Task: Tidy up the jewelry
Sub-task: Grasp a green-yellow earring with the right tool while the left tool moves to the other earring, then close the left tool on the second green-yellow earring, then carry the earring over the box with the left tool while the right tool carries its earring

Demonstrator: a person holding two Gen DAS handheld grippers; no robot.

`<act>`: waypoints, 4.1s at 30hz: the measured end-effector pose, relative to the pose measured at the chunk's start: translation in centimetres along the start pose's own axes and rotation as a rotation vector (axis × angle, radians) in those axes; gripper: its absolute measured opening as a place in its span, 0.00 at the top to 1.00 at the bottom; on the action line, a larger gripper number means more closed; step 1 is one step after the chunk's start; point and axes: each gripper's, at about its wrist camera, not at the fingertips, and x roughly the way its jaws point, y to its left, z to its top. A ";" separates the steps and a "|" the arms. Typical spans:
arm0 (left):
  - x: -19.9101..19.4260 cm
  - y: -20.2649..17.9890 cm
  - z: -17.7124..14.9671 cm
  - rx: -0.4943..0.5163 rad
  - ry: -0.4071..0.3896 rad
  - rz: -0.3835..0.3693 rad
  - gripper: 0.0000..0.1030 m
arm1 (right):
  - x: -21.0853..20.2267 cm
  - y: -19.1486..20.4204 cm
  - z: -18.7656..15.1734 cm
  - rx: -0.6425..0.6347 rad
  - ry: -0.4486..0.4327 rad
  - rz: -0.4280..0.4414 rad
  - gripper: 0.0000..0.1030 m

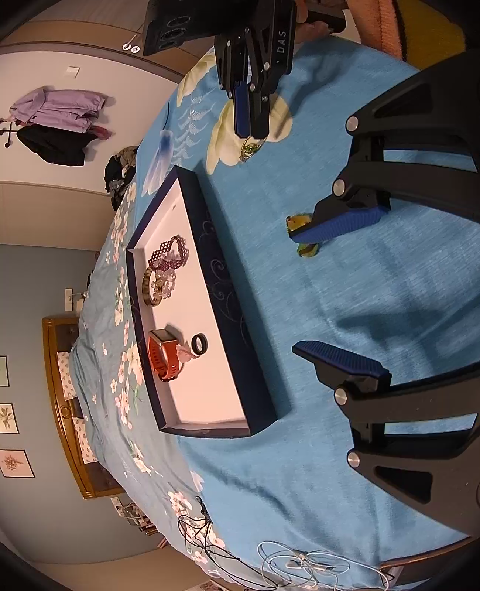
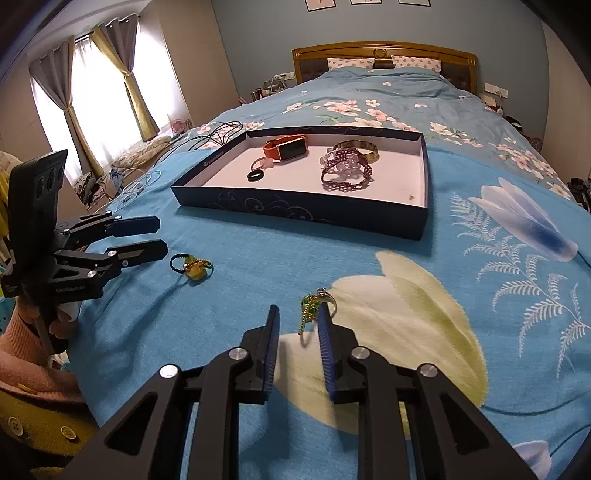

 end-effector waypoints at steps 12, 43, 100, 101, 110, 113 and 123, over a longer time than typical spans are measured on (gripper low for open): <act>-0.3 -0.2 -0.4 0.001 0.001 -0.008 0.48 | 0.1 -0.4 -0.3 0.021 -0.007 -0.019 0.99; 2.7 -0.9 0.2 -0.012 0.101 -0.091 0.68 | -1.0 -0.1 0.1 0.033 -0.059 0.044 0.99; 0.0 -0.2 3.3 -0.052 -0.029 -0.032 0.79 | -1.4 0.4 3.6 0.007 -0.155 0.050 0.99; -0.1 -0.2 3.5 -0.052 -0.034 -0.029 0.79 | -1.3 0.4 3.6 0.007 -0.155 0.049 0.99; -0.6 -0.2 4.1 -0.053 -0.057 -0.020 0.79 | -1.1 0.2 4.2 0.009 -0.166 0.050 0.99; -0.7 -0.1 4.3 -0.051 -0.062 -0.015 0.79 | -1.0 0.1 4.3 0.010 -0.168 0.052 0.99; -0.7 0.4 5.0 -0.058 -0.077 -0.009 0.79 | -0.8 0.2 5.1 0.004 -0.175 0.051 0.99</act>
